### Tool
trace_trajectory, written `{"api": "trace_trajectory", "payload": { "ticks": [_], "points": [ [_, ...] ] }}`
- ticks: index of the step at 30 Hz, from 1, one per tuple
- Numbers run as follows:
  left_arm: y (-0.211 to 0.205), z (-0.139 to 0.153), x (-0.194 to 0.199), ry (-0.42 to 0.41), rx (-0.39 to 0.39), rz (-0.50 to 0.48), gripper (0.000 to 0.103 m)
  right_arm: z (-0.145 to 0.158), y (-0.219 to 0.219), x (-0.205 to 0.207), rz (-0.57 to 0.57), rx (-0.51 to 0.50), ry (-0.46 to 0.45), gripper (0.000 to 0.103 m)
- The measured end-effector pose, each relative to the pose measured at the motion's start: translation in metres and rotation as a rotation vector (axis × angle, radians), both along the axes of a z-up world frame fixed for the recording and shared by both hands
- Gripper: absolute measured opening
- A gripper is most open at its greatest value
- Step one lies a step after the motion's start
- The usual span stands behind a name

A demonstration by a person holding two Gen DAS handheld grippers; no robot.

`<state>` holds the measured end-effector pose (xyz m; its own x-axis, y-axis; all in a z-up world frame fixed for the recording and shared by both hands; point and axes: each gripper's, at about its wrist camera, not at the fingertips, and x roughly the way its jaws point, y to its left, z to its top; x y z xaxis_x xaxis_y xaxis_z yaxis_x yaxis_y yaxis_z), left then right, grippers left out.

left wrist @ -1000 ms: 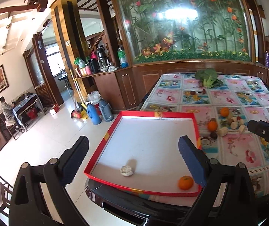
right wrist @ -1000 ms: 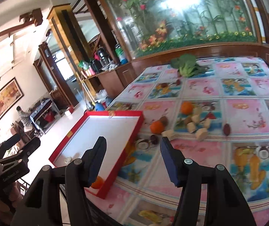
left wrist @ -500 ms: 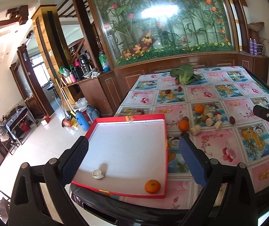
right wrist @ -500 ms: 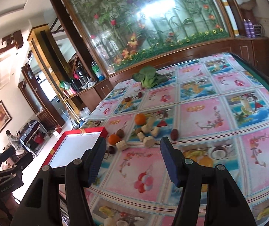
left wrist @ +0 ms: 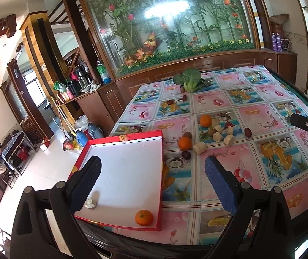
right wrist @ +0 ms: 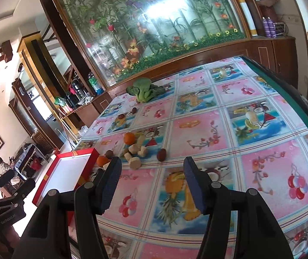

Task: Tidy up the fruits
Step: 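Reach the right gripper back to the fruit and grasp a dark date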

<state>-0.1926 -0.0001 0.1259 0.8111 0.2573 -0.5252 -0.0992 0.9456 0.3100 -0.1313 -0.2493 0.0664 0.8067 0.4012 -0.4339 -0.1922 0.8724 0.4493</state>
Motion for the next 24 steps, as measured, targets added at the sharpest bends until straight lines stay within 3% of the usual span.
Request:
{"api": "trace_trajectory", "payload": {
  "ticks": [7, 16, 18, 24],
  "points": [
    [0.004, -0.03, 0.019, 0.097, 0.007, 0.002, 0.097, -0.011, 0.007, 0.031, 0.055, -0.127, 0.093, 0.06],
    [0.031, -0.067, 0.049, 0.248, -0.062, 0.031, 0.097, -0.039, 0.048, 0.086, 0.152, -0.264, 0.21, 0.058],
    [0.033, -0.069, 0.056, 0.269, -0.093, 0.028, 0.097, -0.043, 0.057, 0.101, 0.153, -0.261, 0.231, 0.048],
    [0.023, -0.067, 0.083, 0.298, -0.133, -0.015, 0.097, -0.054, 0.071, 0.131, 0.126, -0.274, 0.274, 0.031]
  ]
}}
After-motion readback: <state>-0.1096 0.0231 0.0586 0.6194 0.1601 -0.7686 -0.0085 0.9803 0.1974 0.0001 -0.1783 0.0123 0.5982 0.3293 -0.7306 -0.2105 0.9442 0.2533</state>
